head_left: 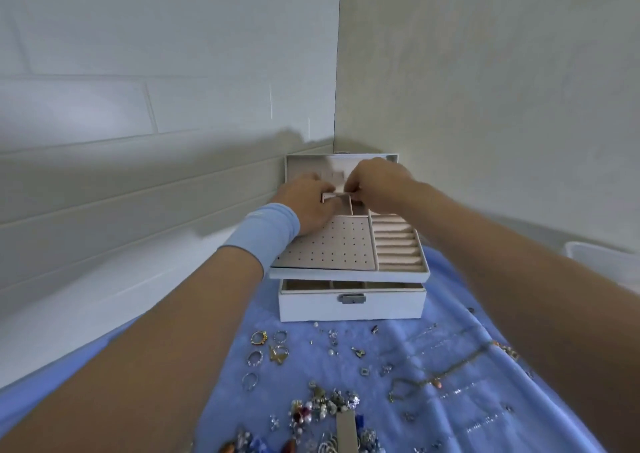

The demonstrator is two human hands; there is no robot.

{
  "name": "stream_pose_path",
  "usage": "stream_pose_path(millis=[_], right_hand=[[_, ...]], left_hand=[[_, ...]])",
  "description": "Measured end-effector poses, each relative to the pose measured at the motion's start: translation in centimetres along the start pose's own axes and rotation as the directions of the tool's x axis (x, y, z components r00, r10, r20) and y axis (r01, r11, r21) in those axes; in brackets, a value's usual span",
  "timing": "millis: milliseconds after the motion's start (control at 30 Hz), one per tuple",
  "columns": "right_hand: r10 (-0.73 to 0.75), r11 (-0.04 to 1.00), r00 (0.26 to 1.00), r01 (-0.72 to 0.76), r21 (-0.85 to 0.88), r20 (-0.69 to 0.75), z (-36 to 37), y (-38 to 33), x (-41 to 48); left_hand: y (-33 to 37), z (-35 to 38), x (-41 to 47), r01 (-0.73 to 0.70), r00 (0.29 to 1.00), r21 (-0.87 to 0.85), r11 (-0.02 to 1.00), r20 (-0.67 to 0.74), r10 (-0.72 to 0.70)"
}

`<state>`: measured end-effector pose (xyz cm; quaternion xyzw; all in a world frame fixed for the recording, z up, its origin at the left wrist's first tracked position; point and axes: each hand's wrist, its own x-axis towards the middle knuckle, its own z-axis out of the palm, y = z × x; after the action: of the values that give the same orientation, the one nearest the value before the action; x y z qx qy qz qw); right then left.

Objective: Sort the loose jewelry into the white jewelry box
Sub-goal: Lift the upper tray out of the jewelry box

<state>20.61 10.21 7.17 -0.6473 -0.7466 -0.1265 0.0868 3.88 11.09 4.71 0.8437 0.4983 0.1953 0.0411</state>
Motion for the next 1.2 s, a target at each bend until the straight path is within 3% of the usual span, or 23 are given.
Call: stream_pose_path(millis=[167, 433, 667, 867, 967, 1200], right_hand=[[-0.031, 0.989, 0.993, 0.013, 0.147, 0.118, 1.1, -2.3, -3.6], [0.027, 0.989, 0.984, -0.052, 0.136, 0.177, 4.7, -3.7, -6.7], [0.022, 0.988, 0.990, -0.042, 0.148, 0.137, 4.7, -3.6, -10.7], [-0.035, 0.952, 0.919, -0.088, 0.292, 0.392, 4.3, -3.3, -15.5], [-0.046, 0.945, 0.943, -0.065, 0.320, 0.330, 4.2, -3.6, -17.2], [-0.116, 0.914, 0.967, 0.014, 0.405, 0.228, 1.9, -6.0, -19.9]], left_hand=[[0.7, -0.1, -4.0, 0.048, 0.985, -0.014, 0.999, 0.165, -0.045], [0.3, 1.7, -10.8, -0.026, 0.877, 0.174, 0.984, 0.477, -0.062], [-0.1, 2.6, -11.8, -0.031, 0.911, 0.163, 0.986, 0.410, -0.039], [-0.3, 3.0, -12.8, 0.136, 0.939, 0.073, 0.988, 0.307, -0.152], [0.2, 3.1, -14.7, 0.236, 0.934, -0.048, 0.971, 0.286, -0.213], [-0.5, 0.8, -18.8, 0.307, 0.913, -0.058, 0.950, 0.299, -0.277]])
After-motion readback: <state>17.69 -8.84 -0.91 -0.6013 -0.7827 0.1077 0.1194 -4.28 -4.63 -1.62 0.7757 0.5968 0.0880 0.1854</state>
